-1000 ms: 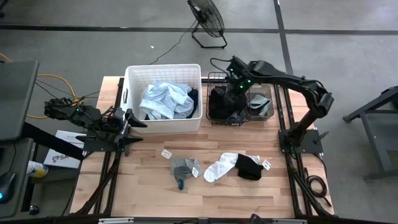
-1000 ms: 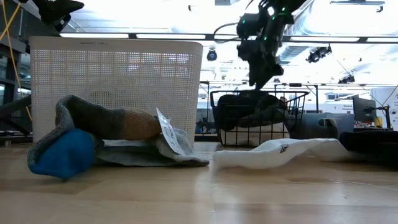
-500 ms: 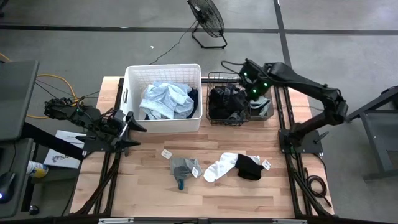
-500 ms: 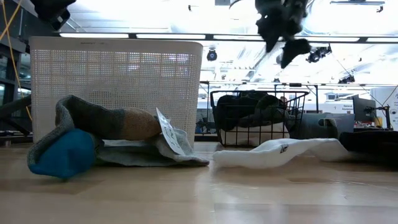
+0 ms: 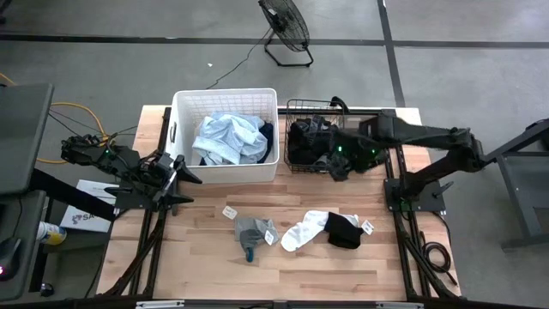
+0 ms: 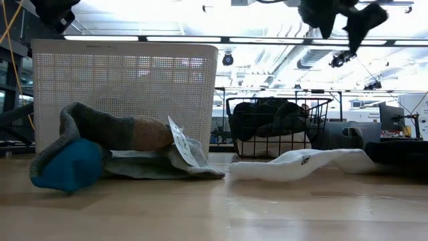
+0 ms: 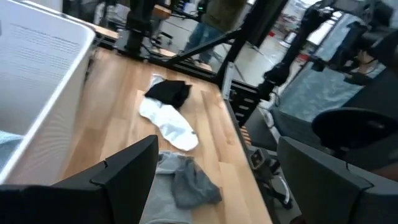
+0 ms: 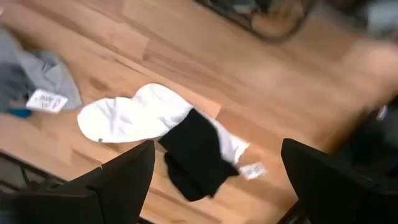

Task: Pick & Place Cloths
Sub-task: Put the black sock into the black bin

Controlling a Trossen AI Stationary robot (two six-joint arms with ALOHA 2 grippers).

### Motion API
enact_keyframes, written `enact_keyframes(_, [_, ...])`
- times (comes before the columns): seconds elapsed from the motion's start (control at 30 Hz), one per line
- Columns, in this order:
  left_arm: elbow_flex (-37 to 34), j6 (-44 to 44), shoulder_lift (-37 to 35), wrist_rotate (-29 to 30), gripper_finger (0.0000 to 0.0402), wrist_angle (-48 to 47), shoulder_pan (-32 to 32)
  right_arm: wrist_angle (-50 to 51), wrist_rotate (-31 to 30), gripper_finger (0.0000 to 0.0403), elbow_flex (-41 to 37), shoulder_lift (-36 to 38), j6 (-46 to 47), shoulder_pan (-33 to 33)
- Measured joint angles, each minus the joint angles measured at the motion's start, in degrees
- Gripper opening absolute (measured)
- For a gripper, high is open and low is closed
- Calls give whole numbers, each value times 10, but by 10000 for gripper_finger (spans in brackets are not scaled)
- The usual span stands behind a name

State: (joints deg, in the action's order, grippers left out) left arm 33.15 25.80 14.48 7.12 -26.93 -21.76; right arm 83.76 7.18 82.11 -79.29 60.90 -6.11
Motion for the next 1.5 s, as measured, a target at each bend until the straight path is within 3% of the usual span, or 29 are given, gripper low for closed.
enact_keyframes(0.23, [0, -8, 0, -70, 324, -4, 0, -22, 3, 340, -51, 0, 233, 126])
enact_keyframes(0.4, [0, -20, 0, -102, 324, -3, 0, -88, 9, 340, -106, 0, 310, 210])
enact_keyframes(0.6, [0, -20, 0, -104, 324, -3, 0, -210, 6, 340, -148, -3, 320, 290])
enact_keyframes(0.8, [0, -20, 0, -104, 324, -2, 0, -247, -2, 340, -165, -22, 245, 334])
enact_keyframes(1.13, [0, -15, 0, -129, 324, -2, 0, -273, -22, 340, -182, -82, -2, 391])
enact_keyframes(1.5, [0, -17, 0, -137, 324, -2, 0, -274, -41, 340, -182, -168, -138, 419])
